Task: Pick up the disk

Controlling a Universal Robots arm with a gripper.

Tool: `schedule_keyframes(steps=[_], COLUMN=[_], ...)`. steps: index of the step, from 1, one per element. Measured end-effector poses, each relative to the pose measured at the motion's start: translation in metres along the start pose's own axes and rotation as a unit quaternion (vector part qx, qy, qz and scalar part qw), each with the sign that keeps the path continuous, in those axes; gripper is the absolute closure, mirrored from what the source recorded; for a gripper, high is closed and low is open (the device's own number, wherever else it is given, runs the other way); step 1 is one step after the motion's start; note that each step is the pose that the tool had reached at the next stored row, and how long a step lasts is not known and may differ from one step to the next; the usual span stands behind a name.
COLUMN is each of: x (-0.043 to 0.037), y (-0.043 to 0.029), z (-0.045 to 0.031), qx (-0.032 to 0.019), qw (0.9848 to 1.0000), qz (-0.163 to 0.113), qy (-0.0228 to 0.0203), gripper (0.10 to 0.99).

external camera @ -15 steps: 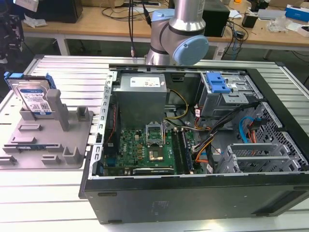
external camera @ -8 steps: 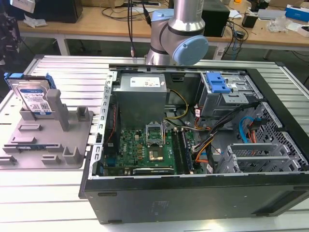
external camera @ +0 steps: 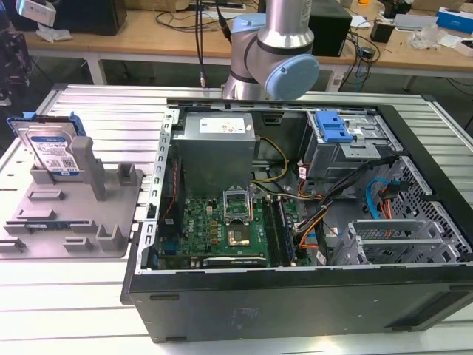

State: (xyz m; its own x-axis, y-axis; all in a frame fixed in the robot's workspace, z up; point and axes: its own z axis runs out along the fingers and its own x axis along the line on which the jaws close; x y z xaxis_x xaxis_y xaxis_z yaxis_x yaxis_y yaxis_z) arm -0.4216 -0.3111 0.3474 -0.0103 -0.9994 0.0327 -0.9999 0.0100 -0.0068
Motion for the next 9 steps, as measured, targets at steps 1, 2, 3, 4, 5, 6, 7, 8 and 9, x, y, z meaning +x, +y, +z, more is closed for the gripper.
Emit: schedule_keyframes(steps=[1, 2, 3, 4, 5, 6, 7, 8, 9], x=[0.0, 0.0, 0.0, 0.0, 0.0, -0.0001, -0.0001, -0.0001, -0.0001], y=[0.0, 0.0, 0.0, 0.0, 0.0, 0.0, 0.0, 0.0, 0.0], z=[0.0005, 0.0012, 0.0018, 0.0024, 0.003, 0.0037, 0.0044, 0.0051, 0.0059], qx=[-0.0001, -0.0002, -0.0003, -0.0004, -0.0004, -0.0005, -0.0006, -0.0006, -0.0008], qw=[1.0, 1.0, 1.0, 1.0, 1.0, 1.0, 1.0, 1.0, 1.0], qz=[-0.001, -0.002, -0.002, -0.003, -0.003, -0.004, -0.004, -0.004, -0.005], qy=[0.0, 0.0, 0.0, 0.0, -0.0001, 0.0, 0.0, 0.0, 0.0], gripper=[0.604, 0.604, 0.604, 0.604, 0.604, 0.604, 0.604, 0.604, 0.604])
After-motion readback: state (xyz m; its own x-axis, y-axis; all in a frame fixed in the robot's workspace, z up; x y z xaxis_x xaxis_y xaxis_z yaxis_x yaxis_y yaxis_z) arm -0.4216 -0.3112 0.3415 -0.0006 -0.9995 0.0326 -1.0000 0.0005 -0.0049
